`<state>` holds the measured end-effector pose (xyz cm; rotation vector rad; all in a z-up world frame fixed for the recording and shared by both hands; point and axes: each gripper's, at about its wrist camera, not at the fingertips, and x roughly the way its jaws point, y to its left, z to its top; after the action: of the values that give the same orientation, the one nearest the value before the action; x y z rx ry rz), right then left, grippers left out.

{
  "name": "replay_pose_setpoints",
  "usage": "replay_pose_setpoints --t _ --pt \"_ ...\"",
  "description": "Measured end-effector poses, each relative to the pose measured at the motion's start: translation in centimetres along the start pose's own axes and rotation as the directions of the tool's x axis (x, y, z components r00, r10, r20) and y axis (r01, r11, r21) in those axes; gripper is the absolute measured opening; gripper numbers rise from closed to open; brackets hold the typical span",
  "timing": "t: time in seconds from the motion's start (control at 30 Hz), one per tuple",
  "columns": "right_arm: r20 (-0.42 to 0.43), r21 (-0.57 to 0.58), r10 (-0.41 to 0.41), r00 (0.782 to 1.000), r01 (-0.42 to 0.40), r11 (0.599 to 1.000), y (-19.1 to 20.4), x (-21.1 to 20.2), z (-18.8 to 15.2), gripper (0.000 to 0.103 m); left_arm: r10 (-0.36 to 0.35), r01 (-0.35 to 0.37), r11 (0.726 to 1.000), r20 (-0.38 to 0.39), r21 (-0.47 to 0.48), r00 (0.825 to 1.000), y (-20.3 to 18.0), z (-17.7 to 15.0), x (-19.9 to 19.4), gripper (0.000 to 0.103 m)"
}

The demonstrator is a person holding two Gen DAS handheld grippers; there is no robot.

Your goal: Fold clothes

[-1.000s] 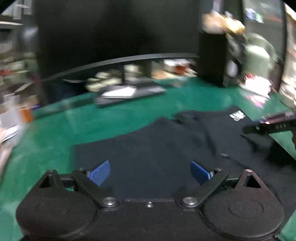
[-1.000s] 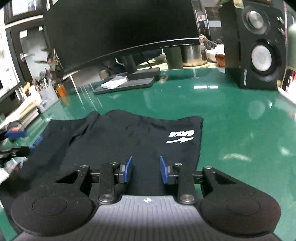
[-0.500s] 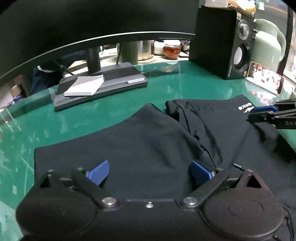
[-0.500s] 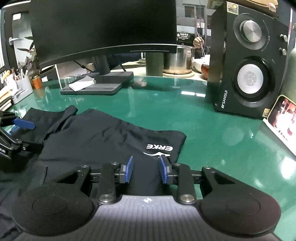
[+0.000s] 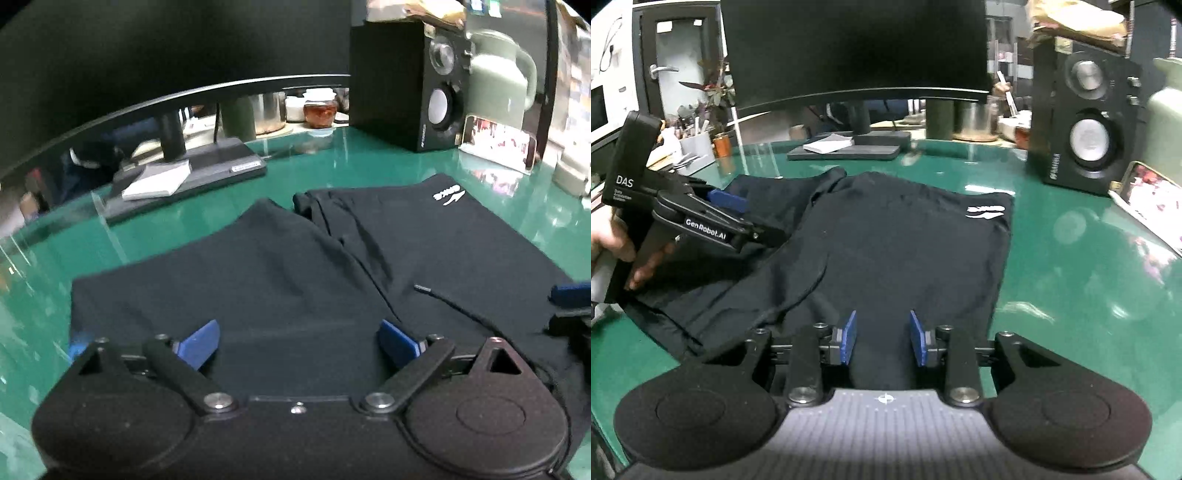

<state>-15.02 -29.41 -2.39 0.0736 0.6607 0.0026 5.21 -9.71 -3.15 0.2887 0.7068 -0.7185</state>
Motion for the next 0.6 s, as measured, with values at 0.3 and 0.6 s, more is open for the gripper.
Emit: replay_pose_setpoints --t 0.3,0.6 --pt "0.060 0.054 -0.086 0.994 0.083 0.995 0.7 -4.3 -2.5 0.020 -0.107 0.079 0.976 0.137 0.201 0.985 -4.7 5.8 -0.9 0.093" --pt "0.051 -0.019 -0.039 0.998 0.040 0.999 1.7 -2.7 -2.5 0.012 -0.265 0.227 0.886 0.039 0.403 0.964 -14.0 9.9 7.5 0.081"
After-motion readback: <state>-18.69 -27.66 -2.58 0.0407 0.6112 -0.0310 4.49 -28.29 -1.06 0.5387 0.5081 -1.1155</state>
